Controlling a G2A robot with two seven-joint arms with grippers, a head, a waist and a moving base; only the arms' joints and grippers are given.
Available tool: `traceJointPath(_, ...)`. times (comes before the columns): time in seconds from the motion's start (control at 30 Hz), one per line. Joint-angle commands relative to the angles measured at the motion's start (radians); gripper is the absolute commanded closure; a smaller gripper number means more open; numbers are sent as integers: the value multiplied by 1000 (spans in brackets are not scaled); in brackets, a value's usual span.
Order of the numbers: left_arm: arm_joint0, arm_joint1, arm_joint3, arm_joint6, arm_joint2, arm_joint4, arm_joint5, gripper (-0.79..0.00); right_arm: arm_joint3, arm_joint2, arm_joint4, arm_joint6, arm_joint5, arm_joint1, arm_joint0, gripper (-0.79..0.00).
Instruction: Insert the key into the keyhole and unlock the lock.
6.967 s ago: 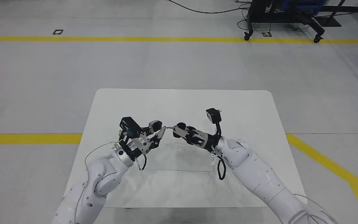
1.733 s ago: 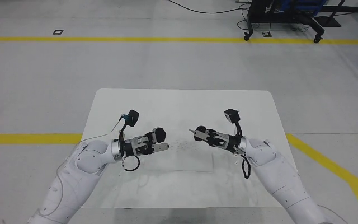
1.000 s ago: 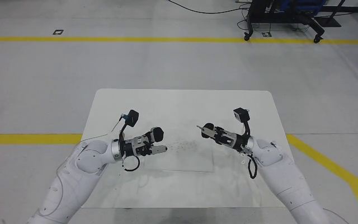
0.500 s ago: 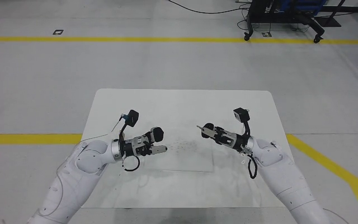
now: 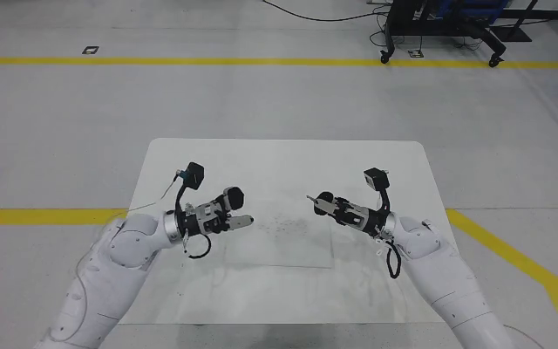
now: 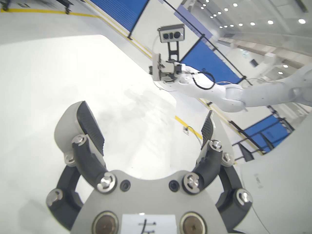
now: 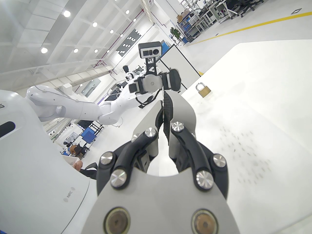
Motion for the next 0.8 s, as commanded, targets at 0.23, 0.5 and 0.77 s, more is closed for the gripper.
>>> traceJointPath(0.23,310,58,-302,-62,-403,615,295,-785,0,0,0,0,0,0,0,0)
traceJointPath(0.5,343,49,-305,-44,-282,900,426,-785,0,0,0,0,0,0,0,0)
traceJointPath(0.77,186,23,-154,-24,-131,906,502,-785,0,0,0,0,0,0,0,0)
